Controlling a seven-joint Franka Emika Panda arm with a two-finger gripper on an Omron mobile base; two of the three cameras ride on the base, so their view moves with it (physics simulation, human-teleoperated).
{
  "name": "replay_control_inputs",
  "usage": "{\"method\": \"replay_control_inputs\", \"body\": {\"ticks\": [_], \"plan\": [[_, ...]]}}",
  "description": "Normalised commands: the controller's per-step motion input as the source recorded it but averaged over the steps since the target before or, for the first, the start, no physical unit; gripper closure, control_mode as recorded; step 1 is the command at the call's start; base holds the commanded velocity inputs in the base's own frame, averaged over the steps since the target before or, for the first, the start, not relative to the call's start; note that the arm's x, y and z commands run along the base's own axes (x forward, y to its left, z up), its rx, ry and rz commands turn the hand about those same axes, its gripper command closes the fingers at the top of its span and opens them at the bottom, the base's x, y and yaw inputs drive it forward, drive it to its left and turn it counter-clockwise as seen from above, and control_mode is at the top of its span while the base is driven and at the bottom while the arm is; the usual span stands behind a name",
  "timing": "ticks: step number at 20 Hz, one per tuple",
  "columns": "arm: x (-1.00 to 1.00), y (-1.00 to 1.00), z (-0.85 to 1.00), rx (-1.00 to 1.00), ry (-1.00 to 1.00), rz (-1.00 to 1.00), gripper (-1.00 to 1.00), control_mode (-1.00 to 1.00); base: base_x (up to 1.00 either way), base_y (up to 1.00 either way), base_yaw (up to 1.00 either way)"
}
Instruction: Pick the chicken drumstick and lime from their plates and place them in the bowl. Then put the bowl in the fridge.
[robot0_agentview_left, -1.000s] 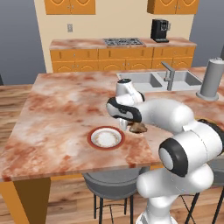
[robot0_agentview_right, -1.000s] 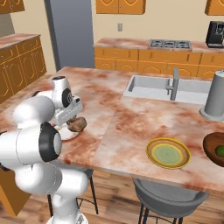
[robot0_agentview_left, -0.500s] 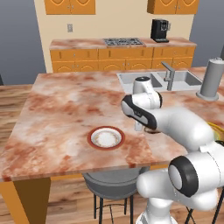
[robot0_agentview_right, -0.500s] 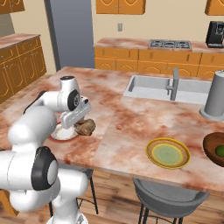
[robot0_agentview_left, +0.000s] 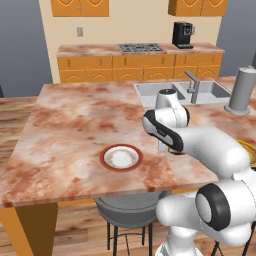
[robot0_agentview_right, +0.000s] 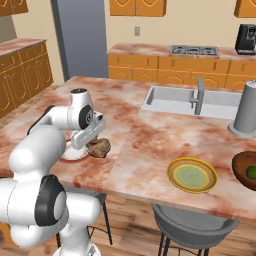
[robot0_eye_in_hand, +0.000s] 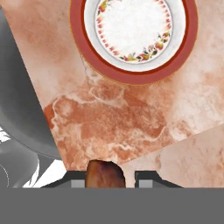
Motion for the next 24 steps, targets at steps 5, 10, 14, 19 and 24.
{"method": "replay_control_inputs", "body": {"ticks": [5,10,14,19,24], "plan": [[0.0,0.0,0.0,0.0,0.0,0.0,1.0,-1.0,0.0,0.0,0.0],[0.0,0.0,0.0,0.0,0.0,0.0,1.0,1.0,0.0,0.0,0.0],[0.0,0.0,0.0,0.0,0.0,0.0,1.0,1.0,-0.06,0.0,0.0],[0.0,0.0,0.0,0.0,0.0,0.0,1.0,1.0,-0.29,-0.4,-0.24],[0.0,0.0,0.0,0.0,0.0,0.0,1.0,1.0,-0.06,-0.73,-0.13]]}}
